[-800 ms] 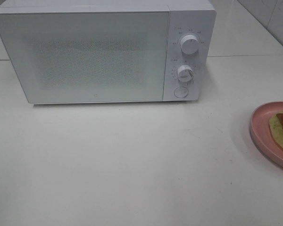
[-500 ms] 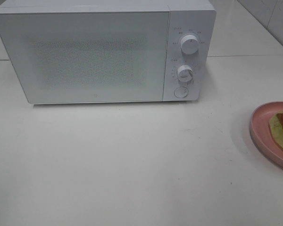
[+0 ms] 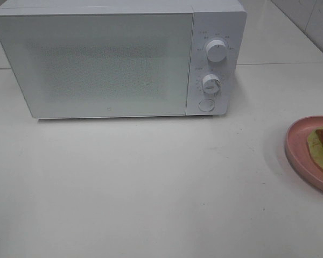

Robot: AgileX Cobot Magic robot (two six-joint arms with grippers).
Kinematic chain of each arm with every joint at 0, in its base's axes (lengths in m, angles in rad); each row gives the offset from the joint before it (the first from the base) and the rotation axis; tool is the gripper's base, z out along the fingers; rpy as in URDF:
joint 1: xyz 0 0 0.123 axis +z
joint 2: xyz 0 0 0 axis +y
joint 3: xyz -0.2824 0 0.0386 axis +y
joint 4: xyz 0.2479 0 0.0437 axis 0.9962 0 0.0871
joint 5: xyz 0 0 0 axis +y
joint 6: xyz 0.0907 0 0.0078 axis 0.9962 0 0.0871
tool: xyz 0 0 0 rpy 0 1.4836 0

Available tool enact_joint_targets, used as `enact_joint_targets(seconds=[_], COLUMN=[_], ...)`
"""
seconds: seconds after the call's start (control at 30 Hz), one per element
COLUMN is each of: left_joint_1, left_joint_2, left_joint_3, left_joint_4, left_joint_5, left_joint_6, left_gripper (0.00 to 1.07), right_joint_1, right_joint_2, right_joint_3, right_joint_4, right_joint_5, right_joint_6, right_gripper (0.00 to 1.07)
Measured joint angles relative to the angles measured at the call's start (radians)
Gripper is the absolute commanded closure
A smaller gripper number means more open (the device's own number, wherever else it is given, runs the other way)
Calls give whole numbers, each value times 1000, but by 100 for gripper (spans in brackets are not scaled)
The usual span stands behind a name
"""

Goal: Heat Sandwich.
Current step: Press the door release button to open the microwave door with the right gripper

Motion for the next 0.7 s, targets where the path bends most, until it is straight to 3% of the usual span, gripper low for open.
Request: enact_joint_targets(seconds=[0.7], left_joint_1=[0], left_joint_2=[0], left_joint_3=[0], left_joint_4=[0], left_joint_5=[0], left_joint_6=[0], left_gripper=[7], right_joint_1=[0], right_joint_2=[351], right_joint_3=[-26], right_joint_4=[0], right_joint_5=[-281], right_joint_6=[0], right_gripper=[32])
